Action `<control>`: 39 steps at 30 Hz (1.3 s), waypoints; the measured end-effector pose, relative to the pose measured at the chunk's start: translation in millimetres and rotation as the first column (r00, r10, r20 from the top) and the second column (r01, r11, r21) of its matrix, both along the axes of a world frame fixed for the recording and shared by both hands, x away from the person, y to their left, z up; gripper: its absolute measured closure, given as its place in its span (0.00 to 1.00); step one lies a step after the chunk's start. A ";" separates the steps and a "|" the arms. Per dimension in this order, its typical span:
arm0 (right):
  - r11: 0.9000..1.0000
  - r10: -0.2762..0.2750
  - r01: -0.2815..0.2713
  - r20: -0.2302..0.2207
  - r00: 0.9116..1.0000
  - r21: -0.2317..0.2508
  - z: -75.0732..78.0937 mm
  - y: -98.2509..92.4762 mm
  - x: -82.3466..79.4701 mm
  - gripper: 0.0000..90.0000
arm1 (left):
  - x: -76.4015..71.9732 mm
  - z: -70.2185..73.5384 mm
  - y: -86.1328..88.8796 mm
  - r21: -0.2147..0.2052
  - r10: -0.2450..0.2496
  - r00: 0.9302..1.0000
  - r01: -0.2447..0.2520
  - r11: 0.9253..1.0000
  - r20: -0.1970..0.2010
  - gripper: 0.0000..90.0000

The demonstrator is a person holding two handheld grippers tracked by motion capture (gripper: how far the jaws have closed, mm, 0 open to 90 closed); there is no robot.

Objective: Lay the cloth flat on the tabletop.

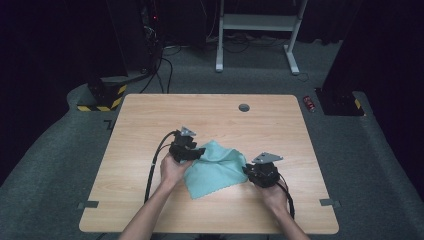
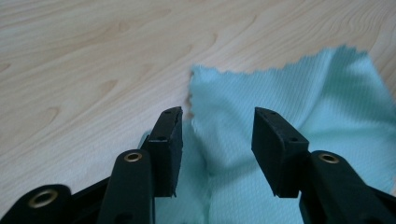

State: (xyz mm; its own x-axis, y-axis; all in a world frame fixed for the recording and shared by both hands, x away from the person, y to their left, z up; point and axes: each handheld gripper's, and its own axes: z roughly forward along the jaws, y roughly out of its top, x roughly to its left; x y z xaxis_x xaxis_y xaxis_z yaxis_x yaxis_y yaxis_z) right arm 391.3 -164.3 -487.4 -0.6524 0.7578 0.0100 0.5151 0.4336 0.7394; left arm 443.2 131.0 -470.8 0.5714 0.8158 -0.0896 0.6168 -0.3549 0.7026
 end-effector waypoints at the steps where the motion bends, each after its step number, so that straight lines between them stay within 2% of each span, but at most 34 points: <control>1: 1.000 0.002 -0.002 0.012 1.000 0.002 2.4 4.1 2.7 0.81 | 0.0 0.0 0.0 0.000 0.000 1.000 0.000 1.000 0.000 0.59; 4: 1.000 0.000 -0.001 0.025 1.000 0.004 6.8 13.4 9.1 0.77 | -6.2 -8.5 -0.9 0.036 -0.001 1.000 0.002 0.999 -0.013 0.59; 6: 1.000 -0.011 0.010 0.051 0.999 0.016 11.8 26.4 18.5 0.72 | -9.3 -14.0 -1.7 0.038 0.001 1.000 0.000 0.999 -0.021 0.59; 9: 1.000 -0.013 0.013 0.066 0.998 0.010 12.7 34.6 23.8 0.69 | -11.1 -21.7 -4.1 0.054 0.015 1.000 -0.014 0.998 -0.026 0.59; 10: 0.999 -0.020 0.021 0.066 0.998 -0.023 10.9 42.0 29.6 0.67 | -11.1 -24.0 -4.6 0.064 0.017 0.999 -0.016 0.998 -0.027 0.60; 11: 0.999 -0.020 0.021 0.066 0.998 -0.023 10.9 42.0 29.6 0.67 | -10.9 -26.1 -5.1 0.073 0.020 0.999 -0.018 0.997 -0.029 0.60; 12: 0.998 -0.035 0.038 0.065 0.997 -0.047 7.5 45.2 36.1 0.65 | -10.6 -28.1 -5.7 0.079 0.026 0.999 -0.023 0.997 -0.030 0.61; 14: 0.998 -0.044 0.047 0.054 0.998 -0.052 5.6 45.1 40.2 0.63 | -9.4 -31.3 -6.0 0.092 0.034 0.999 -0.031 0.995 -0.032 0.63; 15: 0.997 -0.053 0.055 0.033 0.998 -0.052 3.5 44.7 44.1 0.62 | -8.5 -32.5 -5.8 0.094 0.037 0.999 -0.034 0.995 -0.032 0.65; 16: 0.996 -0.065 0.064 -0.014 0.998 -0.057 -2.9 42.3 52.3 0.62 | -7.4 -33.7 -5.6 0.099 0.038 0.999 -0.034 0.995 -0.033 0.71; 17: 0.996 -0.065 0.064 -0.014 0.998 -0.057 -2.9 42.3 52.3 0.62 | -6.9 -34.3 -5.8 0.100 0.043 0.998 -0.039 0.994 -0.035 0.71; 18: 0.996 -0.071 0.069 -0.049 0.996 -0.059 -8.0 40.2 56.4 0.71 | -6.1 -34.9 -5.9 0.100 0.042 0.998 -0.038 0.994 -0.037 0.78; 20: 0.997 -0.061 0.057 -0.084 0.995 -0.054 -12.7 38.3 59.0 0.93 | -4.2 -35.6 -6.3 0.107 0.032 0.999 -0.027 0.994 -0.038 0.87; 21: 0.997 -0.061 0.057 -0.084 0.995 -0.054 -12.7 38.3 59.0 0.93 | -3.5 -35.5 -7.1 0.113 0.029 0.999 -0.025 0.993 -0.037 0.87; 22: 0.997 -0.046 0.041 -0.092 0.995 -0.059 -15.3 37.9 57.8 1.00 | -2.6 -34.8 -7.9 0.118 0.023 0.999 -0.019 0.993 -0.036 0.95; 24: 0.998 -0.028 0.023 -0.098 0.995 -0.059 -14.9 36.6 52.8 1.00 | -1.2 -31.8 -9.0 0.117 0.017 0.999 -0.013 0.993 -0.029 0.98; 28: 0.998 -0.009 0.004 -0.086 0.996 -0.057 -11.2 30.5 40.9 1.00 | -0.3 -25.4 -2.5 0.069 0.024 1.000 -0.023 0.997 -0.015 0.99; 31: 0.998 -0.003 -0.002 -0.087 0.996 -0.063 -8.4 22.0 32.0 1.00 | 0.9 -24.0 3.2 0.041 0.035 0.999 -0.034 0.999 -0.026 0.99; 32: 0.998 0.002 -0.009 -0.098 0.995 -0.070 -7.7 18.7 27.7 1.00 | 0.9 -22.4 5.1 0.025 0.038 0.999 -0.038 0.999 -0.013 0.99; 35: 0.998 0.007 -0.014 -0.109 0.994 -0.067 -6.1 17.8 23.6 1.00 | 1.3 -21.6 5.3 0.023 0.042 0.999 -0.042 0.999 0.010 0.98; 36: 0.998 0.018 -0.022 -0.079 0.997 -0.051 -1.2 19.0 22.1 0.95 | 2.0 -22.4 4.7 0.018 0.042 0.999 -0.042 0.999 0.014 0.94; 37: 0.998 0.018 -0.022 -0.079 0.997 -0.051 -1.2 19.0 22.1 0.95 | 2.7 -23.6 4.4 0.016 0.042 0.999 -0.042 0.999 0.011 0.94; 39: 1.000 0.006 -0.007 -0.037 0.999 -0.016 7.0 22.6 24.0 0.83 | 3.6 -25.9 4.7 0.024 0.053 0.999 -0.053 0.998 0.002 0.85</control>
